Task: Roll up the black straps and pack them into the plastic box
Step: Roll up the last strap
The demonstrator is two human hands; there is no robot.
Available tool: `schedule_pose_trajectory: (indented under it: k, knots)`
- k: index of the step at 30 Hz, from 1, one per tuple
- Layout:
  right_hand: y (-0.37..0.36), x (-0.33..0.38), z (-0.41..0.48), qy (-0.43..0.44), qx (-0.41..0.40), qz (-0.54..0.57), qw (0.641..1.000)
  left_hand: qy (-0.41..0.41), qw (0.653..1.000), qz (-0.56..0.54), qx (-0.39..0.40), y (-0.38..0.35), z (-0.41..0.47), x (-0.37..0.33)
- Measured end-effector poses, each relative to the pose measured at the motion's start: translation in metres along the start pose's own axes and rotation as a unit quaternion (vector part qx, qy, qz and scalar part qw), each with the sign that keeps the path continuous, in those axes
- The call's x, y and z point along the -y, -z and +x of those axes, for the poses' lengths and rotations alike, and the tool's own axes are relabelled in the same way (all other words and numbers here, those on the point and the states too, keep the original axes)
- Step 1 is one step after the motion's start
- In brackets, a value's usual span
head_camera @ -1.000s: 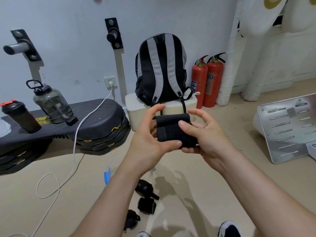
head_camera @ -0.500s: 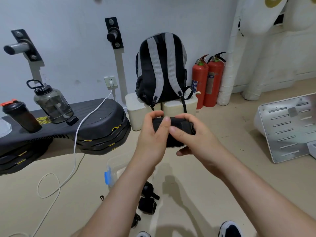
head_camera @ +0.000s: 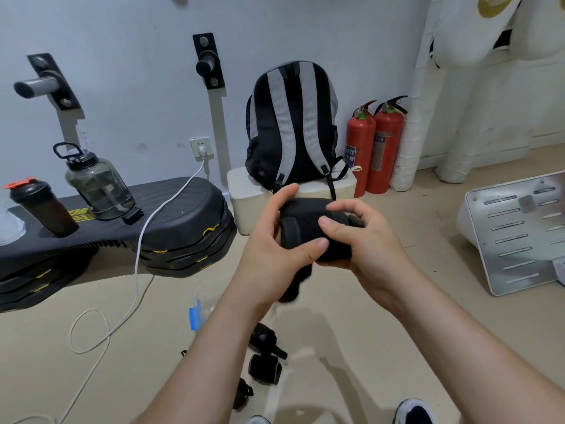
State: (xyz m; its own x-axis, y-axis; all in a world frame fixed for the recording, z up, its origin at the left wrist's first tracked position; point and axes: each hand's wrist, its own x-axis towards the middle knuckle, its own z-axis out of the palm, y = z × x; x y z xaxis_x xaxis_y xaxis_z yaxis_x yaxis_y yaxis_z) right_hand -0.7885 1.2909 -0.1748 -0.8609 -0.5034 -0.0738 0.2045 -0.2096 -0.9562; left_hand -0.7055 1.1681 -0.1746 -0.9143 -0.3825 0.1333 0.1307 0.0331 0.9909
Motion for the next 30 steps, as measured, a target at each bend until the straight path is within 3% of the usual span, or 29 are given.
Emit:
schedule_pose_trajectory:
  k: [3, 7, 16, 19, 23, 27, 30]
  knots:
    - [0.000, -0.001, 0.001, -0.066, -0.012, 0.034, 0.997, -0.036, 0.996, 0.058, -0.056, -0.005, -0.001, -0.003]
    - [0.008, 0.004, 0.000, -0.168, 0.066, 0.108, 0.978, -0.069, 0.992, 0.071, -0.073, -0.003, 0.000, -0.005]
    - [0.007, -0.001, 0.001, -0.202, 0.052, 0.095, 0.973, -0.076, 0.991, 0.067, -0.092, -0.016, 0.004, 0.003]
    - [0.006, 0.001, 0.000, -0.166, 0.035, 0.051, 0.984, -0.051, 0.993, 0.055, -0.093, -0.021, 0.004, 0.005]
    - [0.000, -0.002, -0.003, -0.058, 0.025, -0.012, 0.998, 0.015, 0.985, -0.024, -0.169, -0.032, 0.006, 0.009]
    - [-0.007, -0.007, -0.003, -0.004, 0.028, -0.076, 0.997, 0.088, 0.969, -0.096, -0.212, -0.030, 0.011, 0.007]
    - [-0.010, -0.009, -0.002, 0.030, 0.034, -0.123, 0.991, 0.092, 0.964, -0.100, -0.230, -0.029, 0.013, 0.005]
